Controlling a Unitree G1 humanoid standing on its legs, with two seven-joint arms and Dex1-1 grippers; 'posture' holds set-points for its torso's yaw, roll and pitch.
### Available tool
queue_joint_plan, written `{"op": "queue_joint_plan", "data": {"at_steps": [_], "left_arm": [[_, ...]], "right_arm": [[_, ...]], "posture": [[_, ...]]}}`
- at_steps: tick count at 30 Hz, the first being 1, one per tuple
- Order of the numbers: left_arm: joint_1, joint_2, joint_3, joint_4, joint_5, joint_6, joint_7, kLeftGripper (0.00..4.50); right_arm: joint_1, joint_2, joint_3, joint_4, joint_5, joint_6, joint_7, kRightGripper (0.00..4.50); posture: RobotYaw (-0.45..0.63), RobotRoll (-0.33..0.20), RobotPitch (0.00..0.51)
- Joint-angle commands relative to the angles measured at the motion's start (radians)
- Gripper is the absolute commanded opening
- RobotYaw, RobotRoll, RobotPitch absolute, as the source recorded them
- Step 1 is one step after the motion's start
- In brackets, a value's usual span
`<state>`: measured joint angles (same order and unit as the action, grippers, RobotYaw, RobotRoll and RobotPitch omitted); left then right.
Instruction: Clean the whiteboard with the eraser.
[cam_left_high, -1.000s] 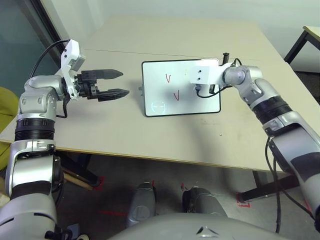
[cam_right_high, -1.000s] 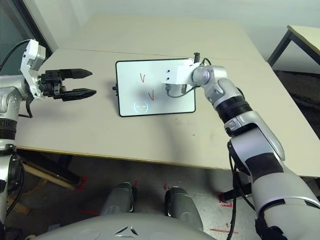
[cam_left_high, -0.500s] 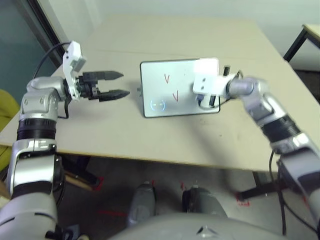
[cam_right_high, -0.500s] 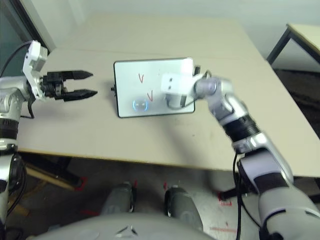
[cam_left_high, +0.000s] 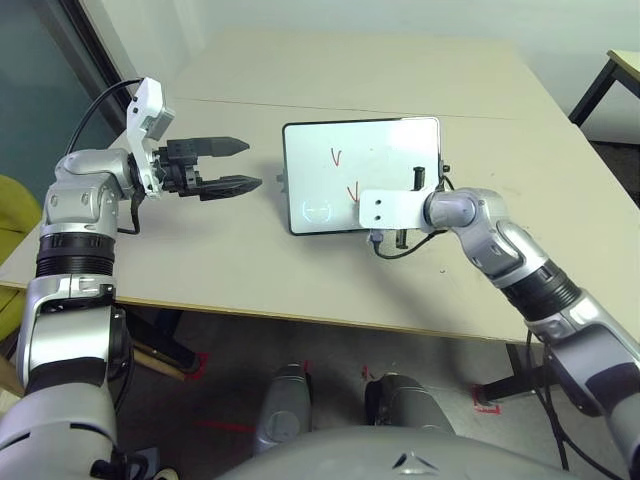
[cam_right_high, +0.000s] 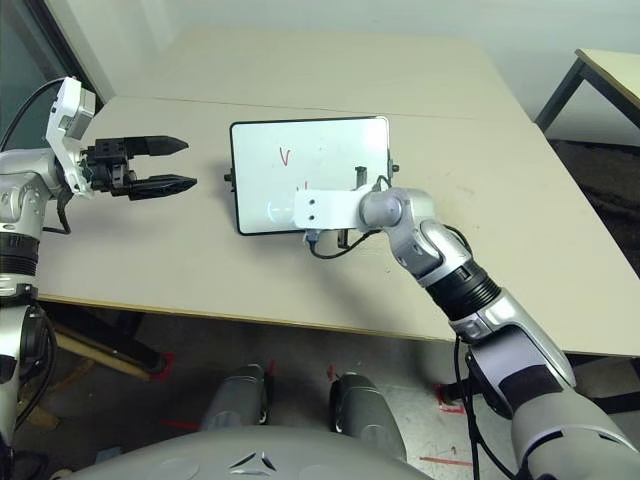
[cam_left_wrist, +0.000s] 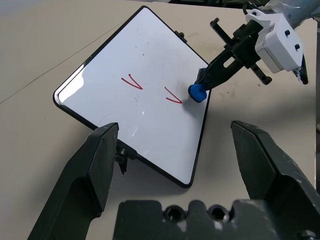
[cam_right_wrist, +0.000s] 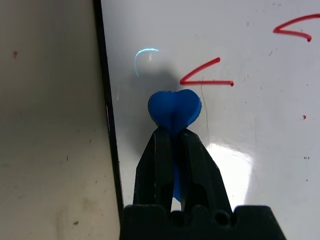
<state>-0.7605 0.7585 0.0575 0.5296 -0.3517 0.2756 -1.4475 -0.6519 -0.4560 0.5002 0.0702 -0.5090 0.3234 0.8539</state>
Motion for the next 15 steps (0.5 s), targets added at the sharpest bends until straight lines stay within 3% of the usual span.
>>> {"op": "queue_joint_plan", "data": {"at_steps": [1,15], "left_arm": [[-0.011,-0.005,-0.013,0.017,0.011,-0.01,-0.007,4.5],[-0.01,-0.006,-0.007,0.02,0.01,-0.014,-0.003,4.5]], "right_arm": [[-0.016,0.011,0.015,0.014,-0.026,0.001,-0.017,0.02],[-0.059,0.093,0.035,0.101,-0.062,-0.018,-0.053,0.02]], "posture": [[0.21,0.0,0.0],[0.22,0.0,0.0]]}}
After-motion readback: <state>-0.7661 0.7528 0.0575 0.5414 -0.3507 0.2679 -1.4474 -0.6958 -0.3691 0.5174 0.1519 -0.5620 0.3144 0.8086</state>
